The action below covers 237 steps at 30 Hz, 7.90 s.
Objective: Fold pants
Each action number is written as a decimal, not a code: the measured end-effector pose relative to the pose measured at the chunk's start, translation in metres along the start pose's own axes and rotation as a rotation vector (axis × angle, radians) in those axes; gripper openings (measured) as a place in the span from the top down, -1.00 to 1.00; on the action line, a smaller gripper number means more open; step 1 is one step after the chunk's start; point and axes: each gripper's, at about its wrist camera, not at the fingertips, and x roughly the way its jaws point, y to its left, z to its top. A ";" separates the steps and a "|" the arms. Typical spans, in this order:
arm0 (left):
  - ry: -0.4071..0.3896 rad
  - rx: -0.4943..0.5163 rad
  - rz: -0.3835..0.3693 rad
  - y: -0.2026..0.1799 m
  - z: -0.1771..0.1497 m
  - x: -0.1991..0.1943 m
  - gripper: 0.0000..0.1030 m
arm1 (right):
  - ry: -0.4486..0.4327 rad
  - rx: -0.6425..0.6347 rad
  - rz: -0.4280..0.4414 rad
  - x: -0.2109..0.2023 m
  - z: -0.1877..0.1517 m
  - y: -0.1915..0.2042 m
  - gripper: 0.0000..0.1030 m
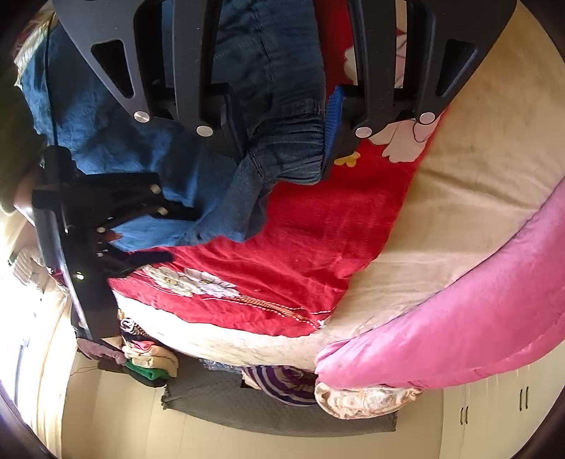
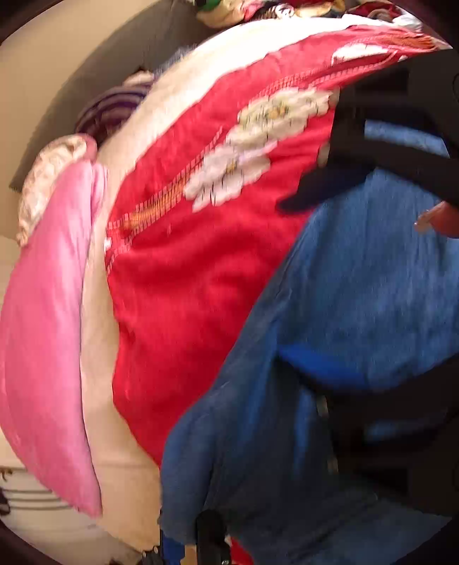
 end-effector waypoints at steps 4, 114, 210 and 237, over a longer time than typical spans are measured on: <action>-0.003 0.014 0.010 -0.003 -0.005 -0.004 0.31 | -0.032 -0.015 0.044 -0.011 0.000 0.011 0.77; 0.088 0.070 -0.078 -0.048 -0.119 -0.109 -0.02 | -0.163 0.270 0.200 -0.183 -0.187 0.108 0.26; 0.184 0.405 -0.311 -0.202 -0.162 -0.065 0.85 | -0.035 1.007 -0.061 -0.251 -0.411 -0.017 0.82; 0.068 -0.272 -0.035 -0.013 -0.123 -0.089 -0.30 | -0.001 0.745 -0.111 -0.225 -0.352 0.008 0.21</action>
